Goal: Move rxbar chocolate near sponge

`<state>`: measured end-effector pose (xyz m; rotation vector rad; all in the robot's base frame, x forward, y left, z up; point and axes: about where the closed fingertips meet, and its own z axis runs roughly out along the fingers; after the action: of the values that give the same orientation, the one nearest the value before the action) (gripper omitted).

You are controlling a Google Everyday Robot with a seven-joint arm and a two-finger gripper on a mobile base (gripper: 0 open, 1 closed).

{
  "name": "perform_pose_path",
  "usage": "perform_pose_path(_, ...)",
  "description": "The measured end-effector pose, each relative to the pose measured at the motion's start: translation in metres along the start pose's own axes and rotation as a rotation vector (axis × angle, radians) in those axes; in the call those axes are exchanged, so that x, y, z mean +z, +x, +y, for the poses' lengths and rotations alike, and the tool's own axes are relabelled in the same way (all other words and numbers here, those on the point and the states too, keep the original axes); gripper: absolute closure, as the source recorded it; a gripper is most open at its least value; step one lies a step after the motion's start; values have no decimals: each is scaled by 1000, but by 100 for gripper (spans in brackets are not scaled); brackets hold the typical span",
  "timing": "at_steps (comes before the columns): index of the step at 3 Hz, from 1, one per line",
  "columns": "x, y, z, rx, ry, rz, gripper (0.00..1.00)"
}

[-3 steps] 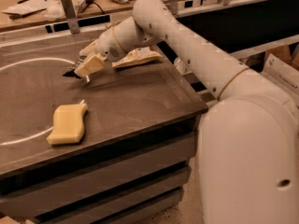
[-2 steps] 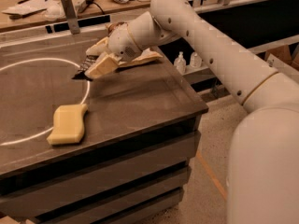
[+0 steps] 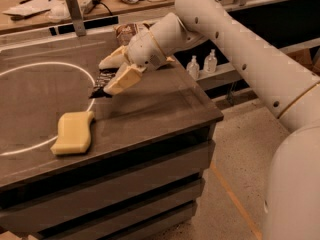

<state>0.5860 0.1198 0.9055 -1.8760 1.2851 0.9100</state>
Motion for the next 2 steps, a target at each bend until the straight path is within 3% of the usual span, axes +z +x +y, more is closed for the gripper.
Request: perform_pose_path(2, 15, 7, 28, -24, -72, 10, 100)
